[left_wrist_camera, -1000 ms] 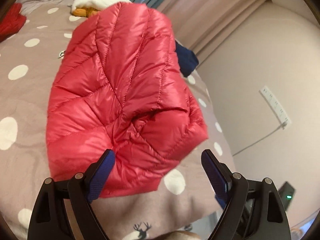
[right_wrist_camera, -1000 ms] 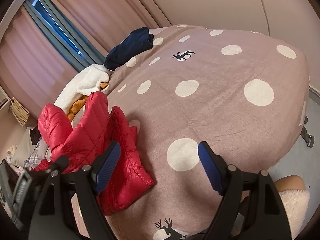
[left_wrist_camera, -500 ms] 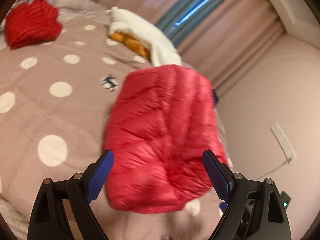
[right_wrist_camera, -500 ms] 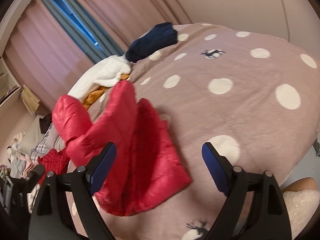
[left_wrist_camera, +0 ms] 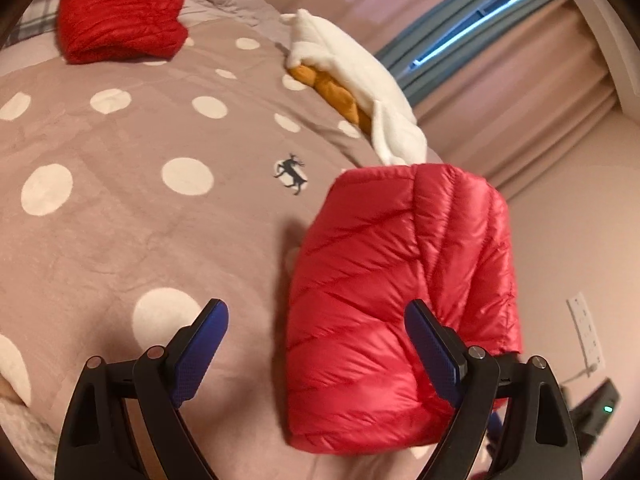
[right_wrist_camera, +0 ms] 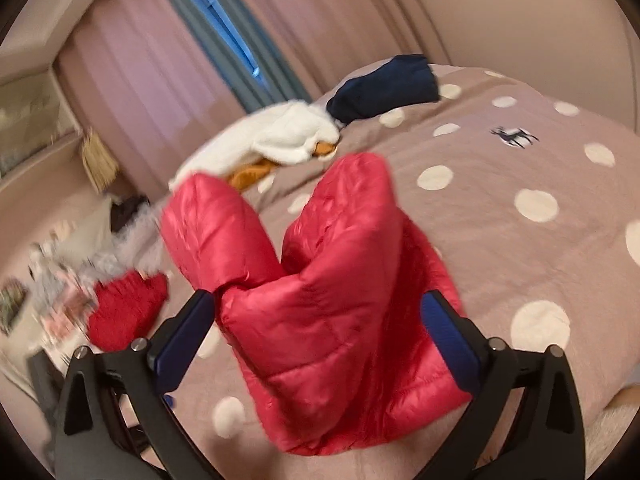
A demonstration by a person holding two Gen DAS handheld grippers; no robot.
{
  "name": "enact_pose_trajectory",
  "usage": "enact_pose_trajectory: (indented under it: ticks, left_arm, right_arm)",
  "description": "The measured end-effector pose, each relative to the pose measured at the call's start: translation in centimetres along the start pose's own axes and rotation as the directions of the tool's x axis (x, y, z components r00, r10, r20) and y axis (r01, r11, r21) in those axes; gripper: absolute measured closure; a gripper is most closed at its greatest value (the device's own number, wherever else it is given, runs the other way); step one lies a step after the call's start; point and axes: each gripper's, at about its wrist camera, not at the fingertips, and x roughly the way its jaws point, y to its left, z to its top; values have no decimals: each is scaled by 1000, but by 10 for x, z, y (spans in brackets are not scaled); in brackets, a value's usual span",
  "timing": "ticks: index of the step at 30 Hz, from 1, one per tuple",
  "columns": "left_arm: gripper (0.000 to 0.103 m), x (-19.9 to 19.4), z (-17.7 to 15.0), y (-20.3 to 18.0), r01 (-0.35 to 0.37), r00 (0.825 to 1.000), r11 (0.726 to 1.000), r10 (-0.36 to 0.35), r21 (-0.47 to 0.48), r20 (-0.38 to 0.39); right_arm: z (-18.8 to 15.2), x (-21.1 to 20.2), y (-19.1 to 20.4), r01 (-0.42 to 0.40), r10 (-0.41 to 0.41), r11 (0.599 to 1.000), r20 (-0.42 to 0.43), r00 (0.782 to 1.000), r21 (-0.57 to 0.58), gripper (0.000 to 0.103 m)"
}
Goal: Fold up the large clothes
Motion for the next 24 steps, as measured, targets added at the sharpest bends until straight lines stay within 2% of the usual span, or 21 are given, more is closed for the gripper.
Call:
enact_pose_trajectory:
  ticks: [1,3,4,5,7,11,14,16,21,22,24]
  left_arm:
    - [14,1,1,3,-3,1000,1000,3,-7,-2]
    - [14,3,2,6,-15,1000,1000,15,-14,-8]
    - [14,2,1,7,-21,1000,1000,21,-11,-11]
    - [14,4,1,7,-29,999,1000,29,-7,-14]
    - [14,8,0,8,-49,999,999,49,-6,-24]
    - [14,20,-5,6,-46,997,999,45,-12,-59]
    - [14,30,-13,-2,-43,994,999,44,12,-99]
    - [14,36,-20,-9,-42,992,998,46,37,-118]
    - [14,53,-34,-21,-31,983,997,43,71,-177]
    - [14,56,-36,-24,-32,982,996,46,80,-185]
    - [14,61,-40,-28,-40,980,994,59,99,-193]
  right_arm:
    - [-1,13,-2,-2,2,1000,-6,1000,3,1]
    - [-2,28,-14,-15,16,999,-21,1000,50,21]
    - [-2,33,-22,-16,18,997,-30,999,77,44]
    - [-2,34,-29,-7,10,995,-23,1000,99,59]
    - [-2,27,-38,22,-23,994,9,1000,103,69]
    - [-7,11,-59,43,-50,988,41,998,150,70]
    - [-18,10,-74,96,-99,983,10,995,157,70]
    - [-30,14,-91,127,-124,970,-29,992,205,70]
    - [-59,43,-145,122,-89,923,-106,990,364,64]
    - [-65,48,-152,121,-87,917,-107,990,381,61]
    - [-72,55,-155,120,-100,931,-74,992,344,63]
